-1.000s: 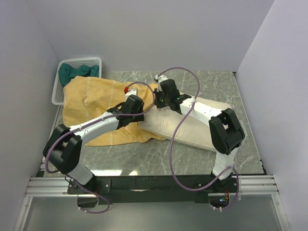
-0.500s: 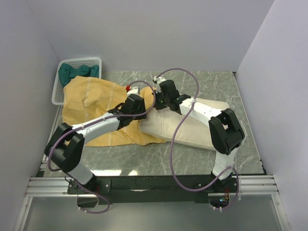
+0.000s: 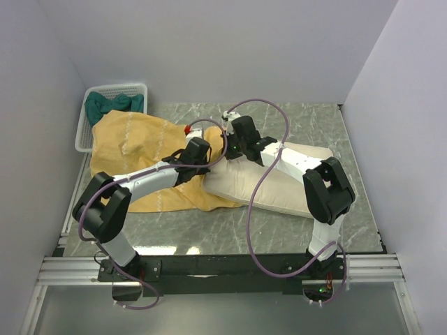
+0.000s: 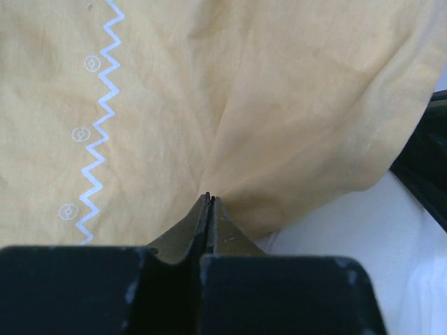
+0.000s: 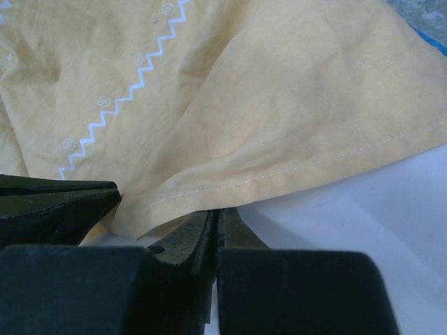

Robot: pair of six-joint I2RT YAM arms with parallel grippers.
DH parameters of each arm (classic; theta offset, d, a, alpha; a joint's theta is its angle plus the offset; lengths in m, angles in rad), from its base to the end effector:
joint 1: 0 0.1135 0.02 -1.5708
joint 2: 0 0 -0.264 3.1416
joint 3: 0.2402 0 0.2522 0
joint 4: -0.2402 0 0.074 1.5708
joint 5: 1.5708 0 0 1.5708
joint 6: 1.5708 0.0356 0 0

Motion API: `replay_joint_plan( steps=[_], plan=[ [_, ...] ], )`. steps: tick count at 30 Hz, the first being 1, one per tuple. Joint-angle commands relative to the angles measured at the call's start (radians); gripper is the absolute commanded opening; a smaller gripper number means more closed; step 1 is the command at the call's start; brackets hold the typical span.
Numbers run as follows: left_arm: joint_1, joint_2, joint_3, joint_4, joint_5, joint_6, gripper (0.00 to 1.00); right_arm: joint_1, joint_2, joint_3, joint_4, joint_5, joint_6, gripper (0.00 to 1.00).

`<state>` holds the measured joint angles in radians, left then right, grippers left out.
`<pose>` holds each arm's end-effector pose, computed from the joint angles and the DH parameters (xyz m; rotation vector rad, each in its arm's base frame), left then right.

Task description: Put the pillow into the pillowcase

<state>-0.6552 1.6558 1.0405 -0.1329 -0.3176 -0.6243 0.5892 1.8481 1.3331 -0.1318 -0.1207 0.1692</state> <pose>0.2891 -0.2082 0.2108 -0.1243 2.2884 -0.3016 0.3487 0.2382 0.2331 -0.5394 2.2034 0.5452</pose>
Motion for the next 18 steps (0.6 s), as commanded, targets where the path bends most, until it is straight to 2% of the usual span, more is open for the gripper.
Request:
replay_joint_plan(
  steps=[1, 3, 5, 6, 7, 8, 10, 12, 18],
  plan=[
    [0.0, -0.051, -0.008, -0.019, -0.02, -0.006, 0.01, 0.001, -0.017, 0.043, 0.028, -0.01, 0.012, 0.0],
    [0.0, -0.105, -0.02, -0.025, -0.012, -0.005, 0.01, 0.0, -0.015, 0.044, 0.027, -0.017, 0.007, 0.0],
    [0.0, -0.134, -0.043, -0.031, 0.006, -0.005, 0.22, 0.001, -0.013, 0.047, 0.021, -0.023, 0.003, 0.0],
    [0.002, -0.16, -0.051, -0.034, 0.014, -0.008, 0.35, 0.001, -0.01, 0.048, 0.02, -0.023, 0.001, 0.0],
    [0.0, -0.172, -0.074, -0.037, 0.021, -0.014, 0.52, 0.0, -0.012, 0.048, 0.02, -0.025, 0.001, 0.0],
    [0.0, -0.186, -0.088, -0.04, 0.02, -0.023, 0.56, 0.001, -0.013, 0.048, 0.02, -0.027, -0.002, 0.0],
    [0.0, -0.231, -0.141, -0.036, 0.008, -0.046, 0.61, 0.001, -0.015, 0.044, 0.021, -0.033, -0.004, 0.0],
    [0.0, -0.275, -0.18, -0.016, 0.009, -0.055, 0.61, -0.002, -0.012, 0.047, 0.017, -0.037, -0.005, 0.0],
    [0.009, -0.252, -0.226, -0.001, 0.008, -0.08, 0.48, -0.002, -0.006, 0.058, 0.003, -0.05, -0.01, 0.0]
  ],
)
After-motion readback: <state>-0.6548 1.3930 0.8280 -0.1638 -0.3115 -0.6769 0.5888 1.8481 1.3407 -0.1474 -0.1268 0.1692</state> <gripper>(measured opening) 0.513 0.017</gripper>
